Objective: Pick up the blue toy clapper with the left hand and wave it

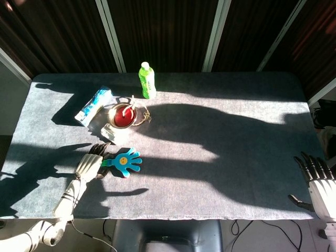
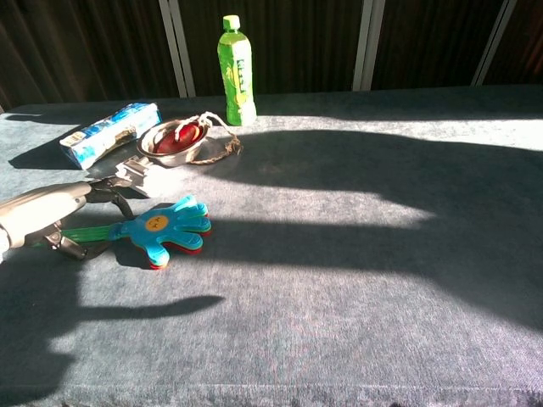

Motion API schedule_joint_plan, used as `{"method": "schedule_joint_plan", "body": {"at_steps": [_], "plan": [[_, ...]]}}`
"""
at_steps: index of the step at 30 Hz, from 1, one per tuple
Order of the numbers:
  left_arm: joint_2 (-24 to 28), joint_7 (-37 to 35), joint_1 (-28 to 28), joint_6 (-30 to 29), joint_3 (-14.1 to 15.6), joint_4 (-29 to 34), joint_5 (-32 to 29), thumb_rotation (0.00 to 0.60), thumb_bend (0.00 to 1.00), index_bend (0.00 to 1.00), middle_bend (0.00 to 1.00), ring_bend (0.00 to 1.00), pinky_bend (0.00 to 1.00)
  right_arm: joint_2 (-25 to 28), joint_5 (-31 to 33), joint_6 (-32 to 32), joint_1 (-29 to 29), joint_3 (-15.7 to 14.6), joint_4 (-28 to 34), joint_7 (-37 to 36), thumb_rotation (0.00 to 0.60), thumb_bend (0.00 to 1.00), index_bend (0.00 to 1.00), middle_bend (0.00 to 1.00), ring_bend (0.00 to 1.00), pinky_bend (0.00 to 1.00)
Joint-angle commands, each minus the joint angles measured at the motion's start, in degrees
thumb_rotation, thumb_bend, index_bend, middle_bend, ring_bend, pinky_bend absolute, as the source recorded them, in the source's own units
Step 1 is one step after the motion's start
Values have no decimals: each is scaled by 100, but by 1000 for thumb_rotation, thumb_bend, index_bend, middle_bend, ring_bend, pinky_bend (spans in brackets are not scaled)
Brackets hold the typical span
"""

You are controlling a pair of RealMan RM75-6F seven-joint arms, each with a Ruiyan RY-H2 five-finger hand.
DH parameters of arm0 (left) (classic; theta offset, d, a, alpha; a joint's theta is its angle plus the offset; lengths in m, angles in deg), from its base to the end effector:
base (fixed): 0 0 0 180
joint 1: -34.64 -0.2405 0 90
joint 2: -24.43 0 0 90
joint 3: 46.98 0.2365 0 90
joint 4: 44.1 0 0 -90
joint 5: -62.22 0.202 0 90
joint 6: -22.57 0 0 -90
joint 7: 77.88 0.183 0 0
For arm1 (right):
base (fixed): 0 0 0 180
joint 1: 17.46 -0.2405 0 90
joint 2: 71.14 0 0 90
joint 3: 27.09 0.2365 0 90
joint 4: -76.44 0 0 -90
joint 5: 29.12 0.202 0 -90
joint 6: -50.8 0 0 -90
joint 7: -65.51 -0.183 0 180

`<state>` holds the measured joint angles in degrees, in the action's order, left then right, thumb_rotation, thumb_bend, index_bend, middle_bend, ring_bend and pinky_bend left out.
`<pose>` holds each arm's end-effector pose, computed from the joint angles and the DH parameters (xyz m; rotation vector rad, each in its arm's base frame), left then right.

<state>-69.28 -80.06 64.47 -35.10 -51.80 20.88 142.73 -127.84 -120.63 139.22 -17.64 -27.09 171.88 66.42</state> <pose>-0.2341 0.3347 -0.0312 -1.7802 -1.0569 -0.8911 -0.2896 -0.1838 0.1850 1.4452 -0.8419 0.8303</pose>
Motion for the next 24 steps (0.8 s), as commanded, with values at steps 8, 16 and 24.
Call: {"method": "schedule_joint_plan", "body": {"at_steps": [8, 16, 24], "plan": [[-208, -261, 56, -54, 12, -257, 39, 600, 381, 370, 0, 0, 0, 27, 11, -10, 12, -4, 38, 6, 600, 144, 0, 0, 0, 0], [-384, -477, 85, -120, -7, -579, 53, 600, 371, 484, 25, 0, 0, 32, 14, 6, 25, 3, 42, 12, 600, 145, 0, 0, 0, 0], [-423, -852, 78, -201, -5, -682, 98, 600, 383, 661, 114, 0, 0, 21, 16, 7, 28, 10, 38, 32, 600, 145, 0, 0, 0, 0]]}}
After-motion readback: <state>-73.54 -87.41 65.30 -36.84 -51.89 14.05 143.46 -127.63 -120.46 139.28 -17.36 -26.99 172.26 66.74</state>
